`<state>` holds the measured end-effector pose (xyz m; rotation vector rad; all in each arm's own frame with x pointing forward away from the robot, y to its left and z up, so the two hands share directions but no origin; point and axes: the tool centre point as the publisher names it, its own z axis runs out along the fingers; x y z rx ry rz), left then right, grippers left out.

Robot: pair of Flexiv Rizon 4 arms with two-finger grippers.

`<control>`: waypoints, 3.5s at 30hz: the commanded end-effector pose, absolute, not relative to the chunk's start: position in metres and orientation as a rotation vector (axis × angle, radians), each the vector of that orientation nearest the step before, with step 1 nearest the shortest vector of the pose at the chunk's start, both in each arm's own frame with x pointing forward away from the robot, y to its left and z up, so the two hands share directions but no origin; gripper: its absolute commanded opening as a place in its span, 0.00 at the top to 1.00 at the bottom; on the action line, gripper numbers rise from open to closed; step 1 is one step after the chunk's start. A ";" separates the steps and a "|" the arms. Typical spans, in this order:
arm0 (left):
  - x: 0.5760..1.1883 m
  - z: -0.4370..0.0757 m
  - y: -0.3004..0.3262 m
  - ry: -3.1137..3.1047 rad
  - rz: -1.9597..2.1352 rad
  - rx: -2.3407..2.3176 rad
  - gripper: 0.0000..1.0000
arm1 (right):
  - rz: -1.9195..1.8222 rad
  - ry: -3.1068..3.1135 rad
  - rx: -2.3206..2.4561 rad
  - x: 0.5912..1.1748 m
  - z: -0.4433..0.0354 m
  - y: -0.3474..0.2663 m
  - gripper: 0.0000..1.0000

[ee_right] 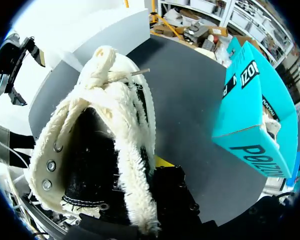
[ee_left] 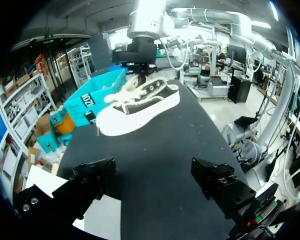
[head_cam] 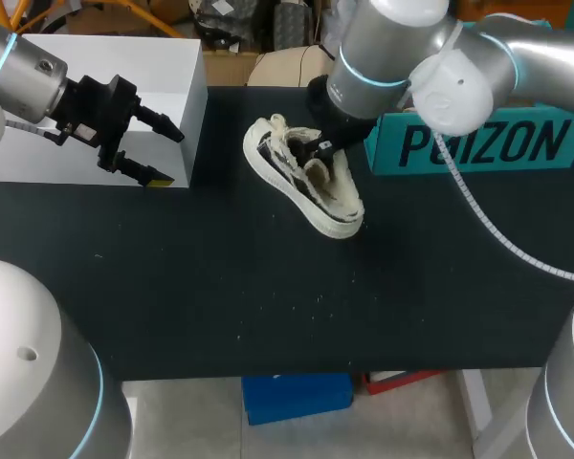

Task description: Take the shoe out of the shoebox, open the shoe tongue, remove and reinsert the insole, then place the shoe into the shoebox

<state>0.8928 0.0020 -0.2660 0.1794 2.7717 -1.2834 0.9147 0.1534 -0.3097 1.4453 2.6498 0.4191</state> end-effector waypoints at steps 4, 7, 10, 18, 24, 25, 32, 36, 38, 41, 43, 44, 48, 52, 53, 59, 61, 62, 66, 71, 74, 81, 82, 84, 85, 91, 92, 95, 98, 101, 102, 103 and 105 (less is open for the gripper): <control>0.892 -0.267 0.001 2.771 -1.277 0.175 0.00 | 0.138 3.018 0.558 0.907 -0.167 0.108 1.00; 0.892 -0.267 0.001 2.771 -1.277 0.175 0.00 | 0.042 3.017 0.456 0.910 -0.160 0.101 1.00; 0.892 -0.267 0.001 2.771 -1.277 0.175 0.00 | 0.042 3.017 0.456 0.910 -0.160 0.101 1.00; 0.892 -0.267 0.001 2.771 -1.277 0.175 0.00 | 0.042 3.017 0.456 0.910 -0.160 0.101 1.00; 0.892 -0.267 0.001 2.771 -1.277 0.175 0.00 | 0.042 3.017 0.456 0.910 -0.160 0.101 1.00; 0.892 -0.267 0.001 2.771 -1.277 0.175 0.00 | 0.042 3.017 0.456 0.910 -0.160 0.101 1.00; 0.892 -0.267 0.001 2.771 -1.277 0.175 0.00 | -0.018 3.003 0.375 0.930 -0.161 0.098 1.00; 0.892 -0.267 0.001 2.771 -1.277 0.175 0.00 | -0.057 3.007 0.305 0.956 -0.162 0.082 1.00; 0.892 -0.267 0.001 2.771 -1.277 0.175 0.00 | -0.057 3.012 0.265 0.972 -0.162 0.073 1.00; 0.892 -0.267 0.001 2.771 -1.277 0.175 0.00 | -0.046 3.009 0.212 1.001 -0.162 0.056 1.00; 0.892 -0.267 0.001 2.771 -1.277 0.175 0.00 | -0.035 3.006 0.170 1.021 -0.161 0.043 1.00; 0.892 -0.267 0.001 2.771 -1.277 0.175 0.00 | -0.033 3.001 0.164 1.034 -0.160 0.035 1.00; 0.892 -0.267 0.001 2.771 -1.277 0.175 0.00 | -0.040 2.983 0.131 1.079 -0.159 0.003 1.00; 0.892 -0.267 0.001 2.771 -1.277 0.175 0.00 | -0.046 2.970 0.107 1.122 -0.160 -0.031 1.00; 0.892 -0.267 0.001 2.771 -1.277 0.175 0.00 | -0.039 2.966 0.104 1.132 -0.161 -0.039 1.00; 0.892 -0.267 0.001 2.771 -1.277 0.175 0.00 | -0.004 2.958 0.101 1.188 -0.170 -0.086 1.00; 0.892 -0.267 0.001 2.771 -1.277 0.175 0.00 | -0.002 2.957 0.099 1.205 -0.174 -0.099 1.00; 0.892 -0.267 0.001 2.771 -1.277 0.175 0.00 | 0.003 2.957 0.097 1.215 -0.177 -0.105 1.00; 0.892 -0.267 0.001 2.771 -1.277 0.175 0.00 | 0.019 2.969 0.089 1.246 -0.190 -0.127 1.00; 0.892 -0.267 0.001 2.771 -1.277 0.175 0.00 | 0.021 3.004 0.057 1.275 -0.210 -0.149 1.00; 0.892 -0.267 0.001 2.771 -1.277 0.175 0.00 | 0.026 3.019 0.052 1.285 -0.223 -0.159 1.00; 0.892 -0.267 0.001 2.771 -1.277 0.175 0.00 | 0.076 3.021 0.087 1.289 -0.250 -0.168 1.00; 0.892 -0.267 0.001 2.771 -1.277 0.175 0.00 | 0.086 3.009 0.088 1.288 -0.253 -0.168 1.00; 0.892 -0.267 0.001 2.771 -1.277 0.175 0.00 | 0.108 2.998 0.100 1.287 -0.258 -0.167 1.00; 0.892 -0.267 0.001 2.771 -1.277 0.175 0.00 | 0.111 2.996 0.098 1.286 -0.260 -0.166 1.00; 0.892 -0.267 0.001 2.771 -1.277 0.175 0.00 | 0.120 2.961 0.091 1.274 -0.268 -0.162 1.00; 0.892 -0.267 0.001 2.771 -1.277 0.175 0.00 | 0.119 2.954 0.092 1.272 -0.268 -0.162 1.00; 0.892 -0.267 0.001 2.771 -1.277 0.175 0.00 | 0.097 2.943 0.087 1.267 -0.265 -0.161 1.00; 0.892 -0.267 0.001 2.771 -1.277 0.175 0.00 | 0.090 2.929 0.092 1.264 -0.262 -0.161 1.00; 0.892 -0.267 0.001 2.771 -1.277 0.175 0.00 | 0.078 2.924 0.097 1.263 -0.261 -0.161 1.00; 0.892 -0.267 0.001 2.771 -1.277 0.175 0.00 | 0.077 2.924 0.099 1.263 -0.261 -0.161 1.00; 0.892 -0.267 0.001 2.771 -1.277 0.175 0.00 | 0.075 2.924 0.107 1.263 -0.261 -0.160 1.00; 0.892 -0.267 0.001 2.771 -1.277 0.175 0.00 | 0.074 2.926 0.111 1.263 -0.264 -0.157 1.00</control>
